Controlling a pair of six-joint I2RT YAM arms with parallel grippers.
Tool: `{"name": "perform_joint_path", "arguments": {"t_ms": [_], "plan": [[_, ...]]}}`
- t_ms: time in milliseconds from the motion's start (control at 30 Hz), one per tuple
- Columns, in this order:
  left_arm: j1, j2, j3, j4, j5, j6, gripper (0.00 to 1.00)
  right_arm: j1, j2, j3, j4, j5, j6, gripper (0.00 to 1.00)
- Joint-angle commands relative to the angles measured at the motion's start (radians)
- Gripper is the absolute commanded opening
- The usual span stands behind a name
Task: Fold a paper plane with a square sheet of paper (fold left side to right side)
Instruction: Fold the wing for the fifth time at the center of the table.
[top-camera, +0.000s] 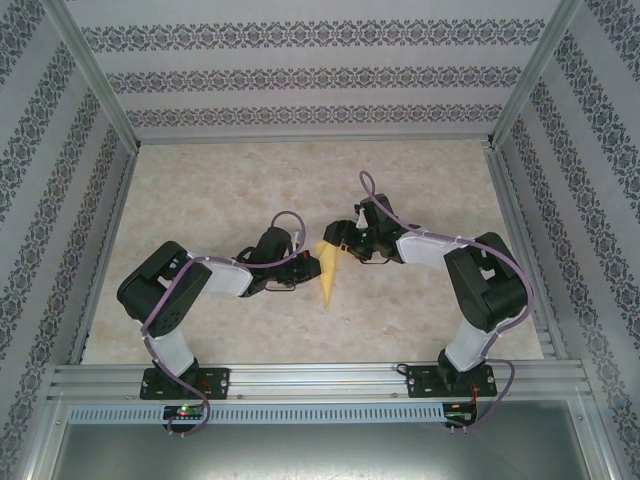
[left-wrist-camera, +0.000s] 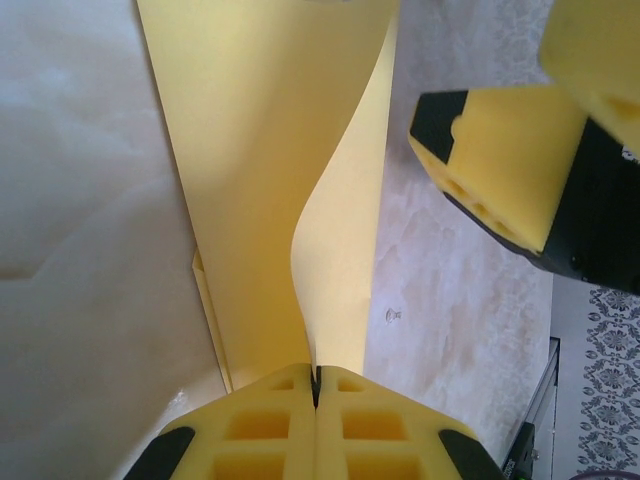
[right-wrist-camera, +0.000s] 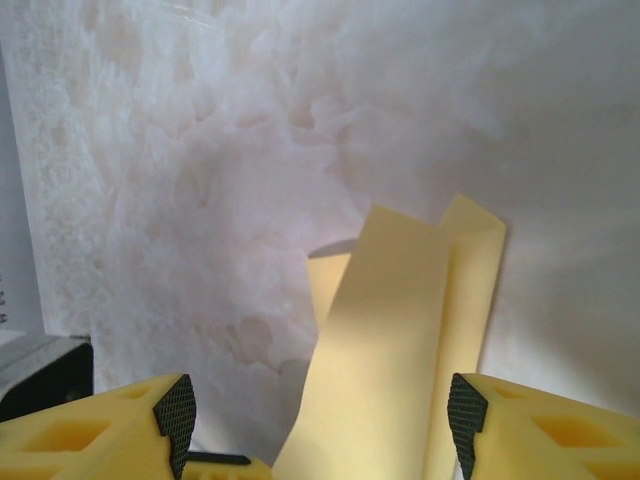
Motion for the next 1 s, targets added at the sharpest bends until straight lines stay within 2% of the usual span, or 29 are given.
{"name": "perform_joint_path", "arguments": {"t_ms": [0,967], "plan": [[0.018,0.010,0.011,-0.028,-0.008,0.028,0.01,0.002,0.038,0.047,-0.011,-0.007,0.006,0.70],[0.026,0.050,0.048,-0.062,-0.009,0.061,0.00,0.020,0.160,0.133,-0.150,0.022,-0.052,0.72]]}}
